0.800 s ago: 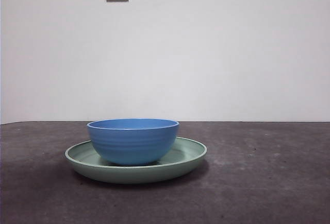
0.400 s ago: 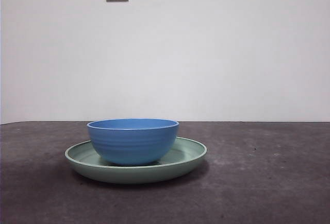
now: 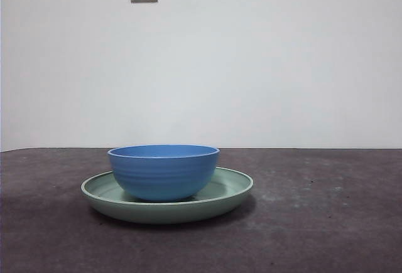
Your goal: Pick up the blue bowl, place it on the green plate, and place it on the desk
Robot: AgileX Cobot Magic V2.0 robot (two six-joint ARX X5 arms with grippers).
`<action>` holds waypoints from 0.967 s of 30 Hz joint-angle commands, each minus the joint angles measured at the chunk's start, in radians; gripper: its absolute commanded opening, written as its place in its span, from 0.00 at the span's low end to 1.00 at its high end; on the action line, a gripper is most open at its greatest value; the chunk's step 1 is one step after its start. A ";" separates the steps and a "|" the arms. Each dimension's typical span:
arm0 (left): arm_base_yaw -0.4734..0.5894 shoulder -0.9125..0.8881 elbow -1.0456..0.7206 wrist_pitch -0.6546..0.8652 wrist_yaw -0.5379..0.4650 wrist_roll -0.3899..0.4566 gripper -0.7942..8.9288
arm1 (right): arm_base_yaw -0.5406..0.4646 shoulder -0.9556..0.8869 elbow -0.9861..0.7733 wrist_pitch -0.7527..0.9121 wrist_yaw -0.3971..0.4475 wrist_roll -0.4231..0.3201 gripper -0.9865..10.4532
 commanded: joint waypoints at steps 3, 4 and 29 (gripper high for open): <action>0.131 -0.166 -0.378 0.447 -0.002 0.026 0.11 | 0.010 0.003 0.021 0.010 0.000 0.011 0.10; 0.155 -0.206 -0.457 0.509 -0.003 0.026 0.11 | 0.010 0.003 0.021 0.010 0.000 0.011 0.10; 0.313 -0.569 -1.023 0.739 -0.143 0.069 0.11 | 0.010 0.003 0.021 0.010 0.000 0.010 0.10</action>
